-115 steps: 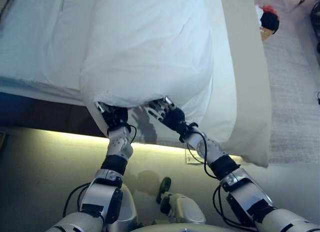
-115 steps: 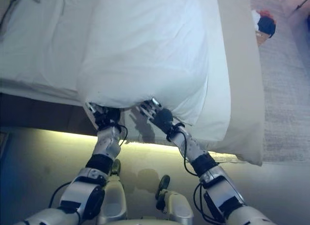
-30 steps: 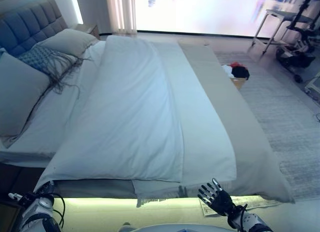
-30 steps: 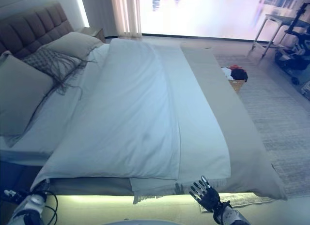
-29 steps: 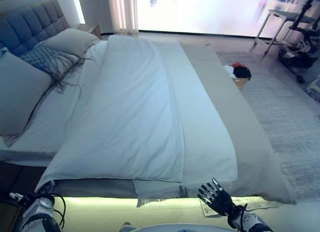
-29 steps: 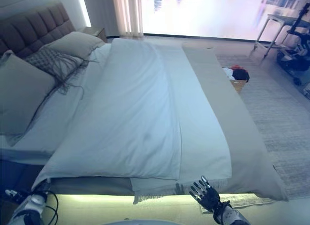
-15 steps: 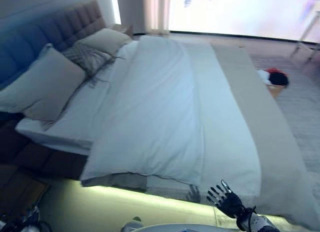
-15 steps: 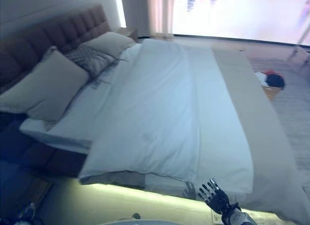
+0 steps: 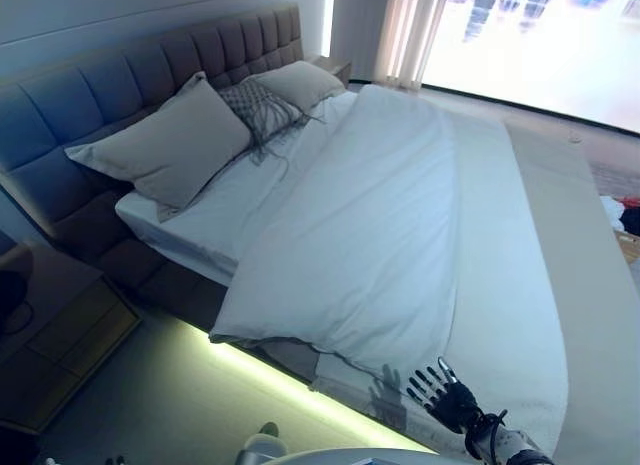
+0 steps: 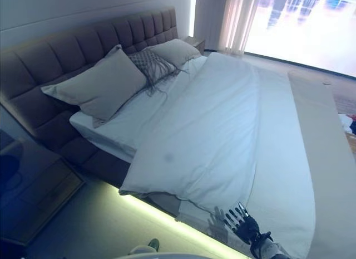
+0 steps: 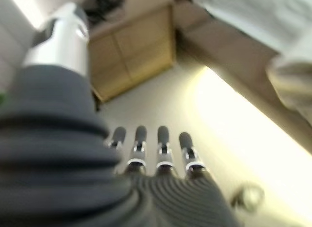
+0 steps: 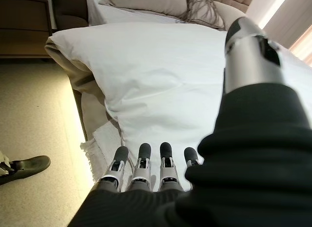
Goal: Make the bed neatly
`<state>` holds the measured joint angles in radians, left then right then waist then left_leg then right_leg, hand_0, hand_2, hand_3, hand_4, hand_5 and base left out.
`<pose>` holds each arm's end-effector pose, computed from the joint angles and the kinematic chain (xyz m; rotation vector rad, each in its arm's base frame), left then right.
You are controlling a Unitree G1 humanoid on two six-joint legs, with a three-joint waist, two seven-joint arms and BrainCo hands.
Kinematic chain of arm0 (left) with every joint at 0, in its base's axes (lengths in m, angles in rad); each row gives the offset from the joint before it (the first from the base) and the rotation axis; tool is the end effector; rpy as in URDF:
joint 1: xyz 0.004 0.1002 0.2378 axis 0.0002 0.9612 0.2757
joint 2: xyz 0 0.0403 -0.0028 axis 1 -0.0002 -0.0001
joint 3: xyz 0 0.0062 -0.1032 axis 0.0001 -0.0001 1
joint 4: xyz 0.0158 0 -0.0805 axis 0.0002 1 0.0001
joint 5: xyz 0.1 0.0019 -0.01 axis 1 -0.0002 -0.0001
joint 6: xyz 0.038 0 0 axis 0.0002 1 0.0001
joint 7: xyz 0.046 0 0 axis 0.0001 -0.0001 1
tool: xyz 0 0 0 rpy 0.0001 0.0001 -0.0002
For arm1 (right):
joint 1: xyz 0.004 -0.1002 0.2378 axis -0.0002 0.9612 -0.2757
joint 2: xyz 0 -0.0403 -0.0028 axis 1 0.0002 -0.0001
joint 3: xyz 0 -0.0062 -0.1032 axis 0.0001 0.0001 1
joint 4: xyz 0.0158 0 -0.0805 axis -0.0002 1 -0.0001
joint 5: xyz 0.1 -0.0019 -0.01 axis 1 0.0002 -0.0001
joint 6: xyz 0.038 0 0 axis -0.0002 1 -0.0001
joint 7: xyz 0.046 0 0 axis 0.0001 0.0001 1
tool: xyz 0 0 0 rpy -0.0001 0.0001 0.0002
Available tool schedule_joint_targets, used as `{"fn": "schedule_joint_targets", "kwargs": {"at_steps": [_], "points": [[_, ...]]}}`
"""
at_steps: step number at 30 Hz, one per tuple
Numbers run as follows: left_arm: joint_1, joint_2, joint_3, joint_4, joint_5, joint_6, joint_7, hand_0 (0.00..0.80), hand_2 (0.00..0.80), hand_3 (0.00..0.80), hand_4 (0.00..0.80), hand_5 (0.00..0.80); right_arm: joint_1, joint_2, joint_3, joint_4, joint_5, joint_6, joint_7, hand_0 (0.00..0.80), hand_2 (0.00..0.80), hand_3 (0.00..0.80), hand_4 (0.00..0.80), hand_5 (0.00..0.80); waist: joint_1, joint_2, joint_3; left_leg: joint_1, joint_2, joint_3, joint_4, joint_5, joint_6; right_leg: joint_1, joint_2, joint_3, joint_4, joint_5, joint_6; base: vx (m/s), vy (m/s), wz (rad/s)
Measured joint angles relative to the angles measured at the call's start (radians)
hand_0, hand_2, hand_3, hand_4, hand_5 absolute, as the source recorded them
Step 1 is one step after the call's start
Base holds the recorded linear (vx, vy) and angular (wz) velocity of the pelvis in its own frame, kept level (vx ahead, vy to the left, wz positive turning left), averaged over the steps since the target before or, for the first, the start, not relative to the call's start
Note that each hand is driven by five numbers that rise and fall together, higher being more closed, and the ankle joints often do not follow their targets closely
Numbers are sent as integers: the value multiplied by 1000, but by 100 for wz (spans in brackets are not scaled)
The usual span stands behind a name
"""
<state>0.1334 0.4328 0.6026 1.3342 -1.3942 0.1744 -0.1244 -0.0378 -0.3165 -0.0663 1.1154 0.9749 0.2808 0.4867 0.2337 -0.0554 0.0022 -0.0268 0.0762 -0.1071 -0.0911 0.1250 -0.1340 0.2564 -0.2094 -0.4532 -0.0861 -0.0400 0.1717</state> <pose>-0.0029 0.3198 -0.0864 -1.2709 0.5117 1.3452 0.0988 -0.2528 -0.0981 0.9666 0.8723 -0.2137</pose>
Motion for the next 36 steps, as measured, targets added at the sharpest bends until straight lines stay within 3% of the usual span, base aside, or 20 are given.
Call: {"fn": "schedule_joint_targets", "kwargs": {"at_steps": [7,10,12,14,18,31,36], "points": [[-23,-20,-310,43,542,-124,79,0,0,0,0,0,-4,-4,61,1,-84,-46,0,0,0,0,0,0,-15,2,1,1,7,46,5,13,0,-17,-7,10,8,5,6,-43,-50,-3],[-35,-21,-467,12,763,-164,130,0,0,0,0,0,-18,-16,113,-1,-163,-61,4,0,0,0,0,0,-33,3,6,16,10,75,4,12,-2,-23,-12,37,12,8,11,-49,-75,-23],[-47,-17,-500,-8,846,-172,145,0,0,0,0,0,-20,-24,119,0,-192,-65,4,0,0,0,0,0,-59,7,7,22,15,85,0,11,-3,-25,-11,48,14,7,10,-52,-70,-24],[-57,-13,-561,-17,915,-178,155,0,0,0,0,0,-24,-35,122,0,-200,-73,2,0,0,0,0,0,-78,9,8,33,31,128,-1,7,-5,-40,-8,82,20,7,8,-56,-67,-41],[-92,-22,-672,-24,1035,-182,174,0,0,0,0,0,-13,-46,122,36,-209,-105,-8,0,0,0,0,0,-135,9,7,49,47,169,-1,2,-6,-58,-1,128,22,14,2,-38,-55,-34],[-129,-180,-784,-54,1067,-159,162,0,0,0,0,0,67,59,115,155,-119,-188,-176,0,0,0,0,0,-238,56,-6,102,80,285,3,-18,-19,-93,16,244,21,33,-3,-1,-24,-27],[-130,-208,-818,-52,1064,-146,139,0,0,0,0,0,88,74,113,209,-145,-194,-249,0,0,0,0,0,-248,66,-13,115,84,327,3,-27,-19,-114,16,288,26,38,-3,26,18,-27]]}}
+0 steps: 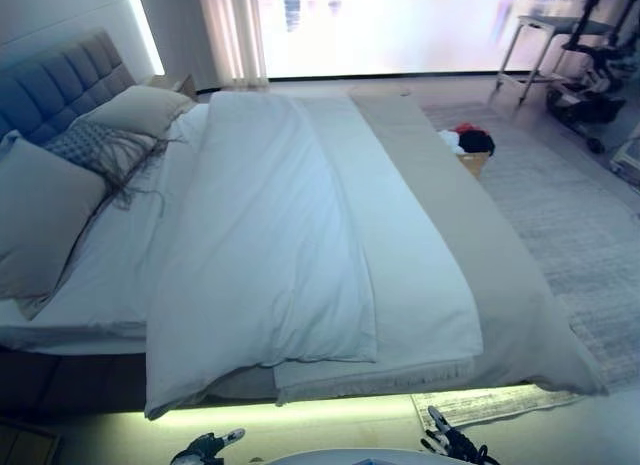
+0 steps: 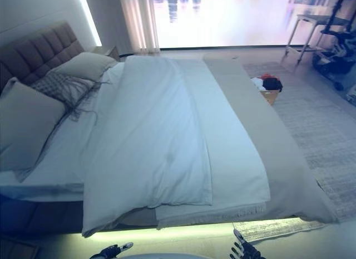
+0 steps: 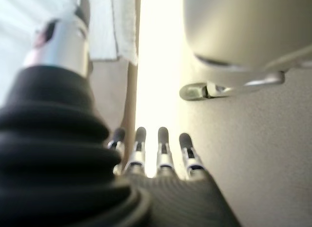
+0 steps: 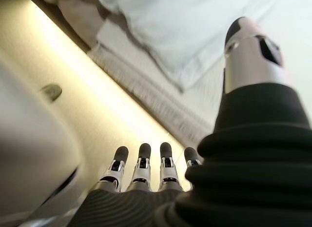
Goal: Make the bed neatly
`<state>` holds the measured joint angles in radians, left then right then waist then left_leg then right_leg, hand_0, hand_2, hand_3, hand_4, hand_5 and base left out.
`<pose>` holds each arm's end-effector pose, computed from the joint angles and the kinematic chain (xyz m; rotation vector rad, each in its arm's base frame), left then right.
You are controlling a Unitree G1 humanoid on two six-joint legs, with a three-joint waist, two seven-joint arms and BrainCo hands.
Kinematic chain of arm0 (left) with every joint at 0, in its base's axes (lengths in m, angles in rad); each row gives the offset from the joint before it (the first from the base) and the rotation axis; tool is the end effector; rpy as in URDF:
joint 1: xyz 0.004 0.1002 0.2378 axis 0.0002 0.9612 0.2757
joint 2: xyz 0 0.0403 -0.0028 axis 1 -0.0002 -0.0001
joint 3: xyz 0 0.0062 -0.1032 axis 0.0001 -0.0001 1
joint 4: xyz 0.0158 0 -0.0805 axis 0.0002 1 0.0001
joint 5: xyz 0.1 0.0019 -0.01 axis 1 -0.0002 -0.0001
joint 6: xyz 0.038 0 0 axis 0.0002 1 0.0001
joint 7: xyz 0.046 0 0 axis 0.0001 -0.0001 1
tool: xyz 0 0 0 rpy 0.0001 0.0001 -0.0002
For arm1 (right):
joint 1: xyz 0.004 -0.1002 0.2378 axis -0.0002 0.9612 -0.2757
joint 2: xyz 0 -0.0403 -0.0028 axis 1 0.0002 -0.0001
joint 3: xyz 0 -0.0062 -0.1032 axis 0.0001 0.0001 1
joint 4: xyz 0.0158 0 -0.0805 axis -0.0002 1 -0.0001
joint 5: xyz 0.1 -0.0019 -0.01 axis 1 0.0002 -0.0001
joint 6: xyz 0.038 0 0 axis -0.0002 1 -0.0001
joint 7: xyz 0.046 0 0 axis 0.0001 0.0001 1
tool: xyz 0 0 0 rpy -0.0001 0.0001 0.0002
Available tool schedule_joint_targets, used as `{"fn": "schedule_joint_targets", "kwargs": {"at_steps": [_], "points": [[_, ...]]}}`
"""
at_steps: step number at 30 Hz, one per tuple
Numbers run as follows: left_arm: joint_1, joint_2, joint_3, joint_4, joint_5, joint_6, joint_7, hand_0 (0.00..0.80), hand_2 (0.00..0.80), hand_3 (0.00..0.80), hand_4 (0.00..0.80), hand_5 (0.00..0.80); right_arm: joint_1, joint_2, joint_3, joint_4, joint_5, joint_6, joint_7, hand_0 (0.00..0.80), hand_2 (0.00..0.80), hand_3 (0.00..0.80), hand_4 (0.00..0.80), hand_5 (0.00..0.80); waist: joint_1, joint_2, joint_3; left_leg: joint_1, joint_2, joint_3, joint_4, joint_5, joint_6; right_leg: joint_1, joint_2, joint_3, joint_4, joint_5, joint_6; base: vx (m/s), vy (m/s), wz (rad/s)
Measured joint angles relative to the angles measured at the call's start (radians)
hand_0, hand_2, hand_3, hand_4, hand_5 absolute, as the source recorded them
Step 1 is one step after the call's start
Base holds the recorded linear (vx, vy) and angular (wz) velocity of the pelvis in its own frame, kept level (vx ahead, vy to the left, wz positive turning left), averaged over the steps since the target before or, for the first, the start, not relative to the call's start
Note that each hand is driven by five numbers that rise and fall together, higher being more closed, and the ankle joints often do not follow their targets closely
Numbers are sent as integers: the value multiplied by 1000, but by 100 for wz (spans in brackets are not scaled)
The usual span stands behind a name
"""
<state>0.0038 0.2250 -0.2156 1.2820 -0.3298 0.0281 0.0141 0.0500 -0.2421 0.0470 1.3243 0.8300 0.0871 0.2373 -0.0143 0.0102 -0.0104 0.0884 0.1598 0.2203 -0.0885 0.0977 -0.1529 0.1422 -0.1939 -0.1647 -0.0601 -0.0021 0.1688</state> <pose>0.0590 0.2171 -0.1203 0.0552 1.3093 0.1854 0.0333 -0.2314 -0.1206 0.6384 1.2148 -0.4626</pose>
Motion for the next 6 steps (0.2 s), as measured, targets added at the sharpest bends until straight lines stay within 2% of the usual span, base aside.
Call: {"fn": "schedule_joint_targets", "kwargs": {"at_steps": [3,6], "points": [[1,-13,-3,2,0,11,-25,0,0,0,0,0,19,8,5,13,-37,-8,-6,0,0,0,0,0,-5,0,0,6,1,1,0,-4,-1,-4,0,14,1,2,0,34,-6,-15],[1,-11,-4,3,2,25,-40,0,0,0,0,0,18,8,13,12,-77,-15,-3,0,0,0,0,0,-8,0,0,6,1,2,0,-4,-1,-4,1,16,-1,5,0,14,-24,-2]]}}
